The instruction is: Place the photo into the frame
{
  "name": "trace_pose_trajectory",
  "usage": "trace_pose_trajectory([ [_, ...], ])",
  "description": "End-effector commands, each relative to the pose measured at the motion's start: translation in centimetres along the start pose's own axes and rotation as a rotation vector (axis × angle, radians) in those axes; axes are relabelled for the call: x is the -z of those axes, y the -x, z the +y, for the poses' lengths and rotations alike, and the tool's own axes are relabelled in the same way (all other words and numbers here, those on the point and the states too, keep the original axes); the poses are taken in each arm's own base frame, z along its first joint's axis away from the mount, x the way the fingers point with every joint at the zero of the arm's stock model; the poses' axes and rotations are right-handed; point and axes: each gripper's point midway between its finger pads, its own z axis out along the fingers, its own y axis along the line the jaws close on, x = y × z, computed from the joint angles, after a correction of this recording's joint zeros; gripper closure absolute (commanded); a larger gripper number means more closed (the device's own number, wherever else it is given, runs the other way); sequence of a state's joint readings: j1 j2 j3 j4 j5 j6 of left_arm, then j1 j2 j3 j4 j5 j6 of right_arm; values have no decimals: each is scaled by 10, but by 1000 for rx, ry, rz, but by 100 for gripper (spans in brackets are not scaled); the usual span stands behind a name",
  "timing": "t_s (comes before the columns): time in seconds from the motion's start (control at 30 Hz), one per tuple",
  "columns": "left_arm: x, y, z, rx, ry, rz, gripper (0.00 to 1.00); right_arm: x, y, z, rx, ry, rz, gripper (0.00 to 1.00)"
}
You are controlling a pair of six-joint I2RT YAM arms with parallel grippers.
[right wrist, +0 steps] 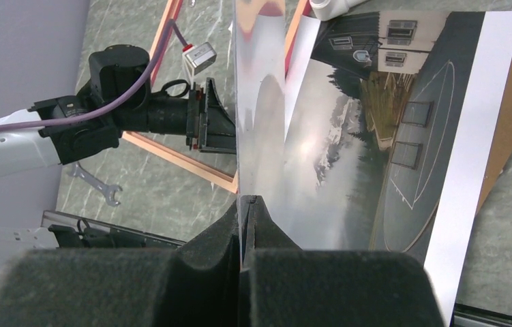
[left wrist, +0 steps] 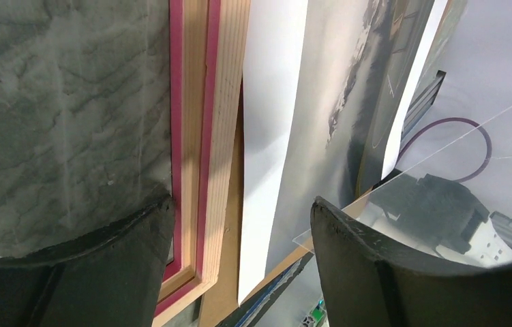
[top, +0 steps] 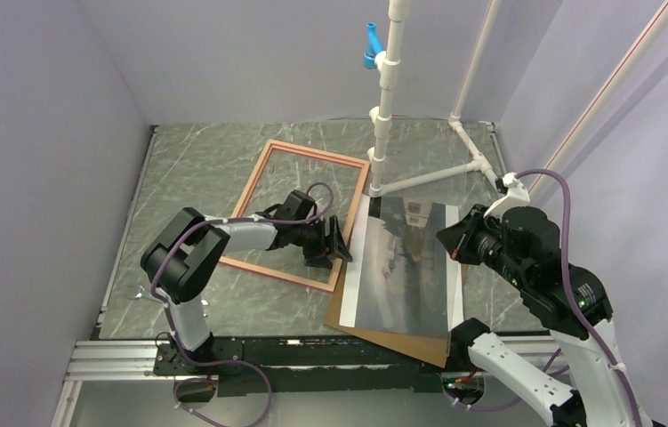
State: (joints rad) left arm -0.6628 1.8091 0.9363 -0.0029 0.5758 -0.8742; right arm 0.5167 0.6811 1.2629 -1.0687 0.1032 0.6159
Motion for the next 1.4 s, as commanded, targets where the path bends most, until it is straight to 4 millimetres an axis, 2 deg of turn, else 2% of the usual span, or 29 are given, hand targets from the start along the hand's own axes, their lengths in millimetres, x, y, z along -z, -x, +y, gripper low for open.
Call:
trace_pose_trajectory([
  [0.0,4,15,-34,-92,-60,-57,23,7,13,11,10,41,-38,100],
  [0.1,17,17,-9,-115,91,-75,17,5,11,13,10,54,-28,100],
  [0.23,52,31,9,-150,184,-162,12,0,6,16,10,73,-6,100],
  [0.4,98,41,38,-227,355,-245,12,-5,3,18,11,83,8,100],
  [0.57,134,31,80,-370,596,-219,13,-9,0,19,14,90,22,100],
  [0.67,145,17,93,-459,633,-168,14,-11,-2,21,12,99,29,100],
  [0.73,148,9,93,-499,631,-157,13,-13,-4,20,12,97,32,100],
  [0.83,142,1,77,-577,573,-149,13,-14,-6,24,10,118,45,100],
  [0.93,140,-6,73,-630,581,-142,11,-15,-7,24,11,122,49,100],
  [1.17,126,-18,83,-668,595,-69,10,-20,-13,27,3,142,68,100],
  [1.37,118,-18,98,-670,661,-36,9,-21,-15,26,3,141,76,100],
])
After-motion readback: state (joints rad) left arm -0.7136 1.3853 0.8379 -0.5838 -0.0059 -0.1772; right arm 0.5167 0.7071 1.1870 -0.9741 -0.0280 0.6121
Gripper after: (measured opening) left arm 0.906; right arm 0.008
